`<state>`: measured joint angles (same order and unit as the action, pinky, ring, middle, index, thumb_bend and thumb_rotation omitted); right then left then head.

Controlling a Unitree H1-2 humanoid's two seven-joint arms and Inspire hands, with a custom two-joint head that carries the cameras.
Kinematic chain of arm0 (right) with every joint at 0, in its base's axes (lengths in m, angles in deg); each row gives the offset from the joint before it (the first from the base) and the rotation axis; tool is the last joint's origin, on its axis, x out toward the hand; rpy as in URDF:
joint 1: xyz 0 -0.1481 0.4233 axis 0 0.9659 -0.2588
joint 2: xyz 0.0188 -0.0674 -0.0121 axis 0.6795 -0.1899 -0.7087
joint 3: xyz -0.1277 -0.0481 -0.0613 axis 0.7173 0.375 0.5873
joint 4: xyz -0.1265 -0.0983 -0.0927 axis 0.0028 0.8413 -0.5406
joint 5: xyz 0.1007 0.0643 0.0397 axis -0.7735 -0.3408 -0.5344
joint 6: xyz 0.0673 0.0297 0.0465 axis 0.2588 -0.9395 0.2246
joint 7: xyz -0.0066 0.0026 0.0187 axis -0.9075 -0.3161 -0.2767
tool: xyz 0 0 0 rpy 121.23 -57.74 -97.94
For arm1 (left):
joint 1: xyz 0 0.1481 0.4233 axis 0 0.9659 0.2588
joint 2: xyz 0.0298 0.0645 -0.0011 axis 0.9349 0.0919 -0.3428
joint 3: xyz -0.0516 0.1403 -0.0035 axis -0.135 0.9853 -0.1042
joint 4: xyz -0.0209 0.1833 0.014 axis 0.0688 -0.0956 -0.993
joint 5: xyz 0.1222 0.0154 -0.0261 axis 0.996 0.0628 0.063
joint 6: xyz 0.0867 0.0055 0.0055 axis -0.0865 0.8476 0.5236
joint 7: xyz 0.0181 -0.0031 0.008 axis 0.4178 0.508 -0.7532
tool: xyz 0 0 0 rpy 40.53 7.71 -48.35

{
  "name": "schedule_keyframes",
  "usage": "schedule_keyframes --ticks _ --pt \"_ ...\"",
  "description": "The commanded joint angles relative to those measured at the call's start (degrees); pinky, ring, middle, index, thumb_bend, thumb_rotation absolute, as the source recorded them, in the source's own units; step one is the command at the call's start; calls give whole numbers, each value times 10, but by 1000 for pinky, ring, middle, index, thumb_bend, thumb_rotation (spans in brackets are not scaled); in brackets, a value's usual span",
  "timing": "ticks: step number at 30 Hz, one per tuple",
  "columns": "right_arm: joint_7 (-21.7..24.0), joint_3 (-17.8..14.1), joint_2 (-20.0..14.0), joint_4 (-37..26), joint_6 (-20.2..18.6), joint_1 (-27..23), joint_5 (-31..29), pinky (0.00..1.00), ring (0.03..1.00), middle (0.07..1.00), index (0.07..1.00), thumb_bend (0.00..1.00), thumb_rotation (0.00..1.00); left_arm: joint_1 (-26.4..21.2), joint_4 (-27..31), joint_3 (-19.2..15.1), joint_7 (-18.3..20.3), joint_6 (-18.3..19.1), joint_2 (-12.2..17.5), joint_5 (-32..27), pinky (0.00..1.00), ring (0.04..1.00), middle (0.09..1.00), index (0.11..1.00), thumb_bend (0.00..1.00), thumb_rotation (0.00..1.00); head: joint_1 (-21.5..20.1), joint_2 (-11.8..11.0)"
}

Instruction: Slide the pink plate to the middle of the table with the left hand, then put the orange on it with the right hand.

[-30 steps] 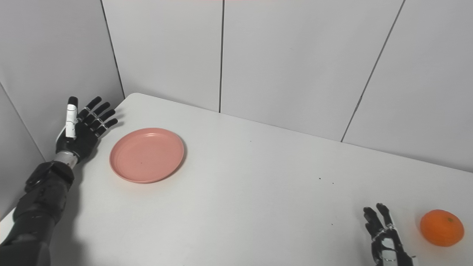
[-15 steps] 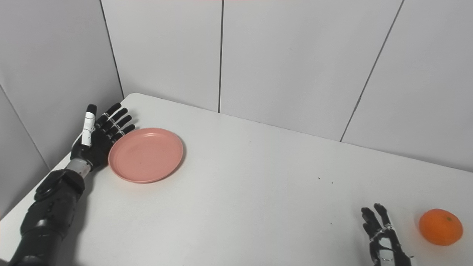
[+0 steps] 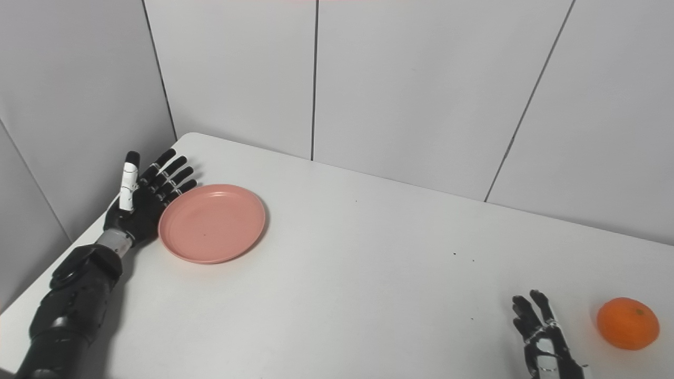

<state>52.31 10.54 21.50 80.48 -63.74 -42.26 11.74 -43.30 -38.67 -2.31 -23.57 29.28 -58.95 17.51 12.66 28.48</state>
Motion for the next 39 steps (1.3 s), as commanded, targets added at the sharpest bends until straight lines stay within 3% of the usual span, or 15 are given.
schedule_keyframes --ticks 1,11,17,20,25,39 --pt "-3 14 24 38 -9 42 -3 944 910 867 911 774 852 -2 -1 4 6 10 2 -3 868 904 912 867 895 730 -1 1" --pt "-2 14 25 30 -15 46 -5 941 911 865 907 769 843 10 33 20 -13 26 -13 6 819 881 937 887 870 784 -3 3" --pt "-2 15 25 23 -19 49 -5 944 914 869 910 763 834 21 81 34 -40 54 -31 6 819 869 887 838 874 758 -4 6" --pt "-2 16 25 20 -22 50 -8 942 911 865 910 759 823 25 102 37 -44 72 -44 -3 847 881 897 859 872 742 -5 7" --pt "-4 16 27 14 -25 52 -8 934 908 864 910 755 812 24 98 43 -34 69 -53 0 861 889 892 868 879 742 -5 9" --pt "-5 18 27 3 -33 56 -9 931 907 862 901 761 793 51 165 43 -80 96 -84 -4 820 879 868 843 910 731 -10 14"
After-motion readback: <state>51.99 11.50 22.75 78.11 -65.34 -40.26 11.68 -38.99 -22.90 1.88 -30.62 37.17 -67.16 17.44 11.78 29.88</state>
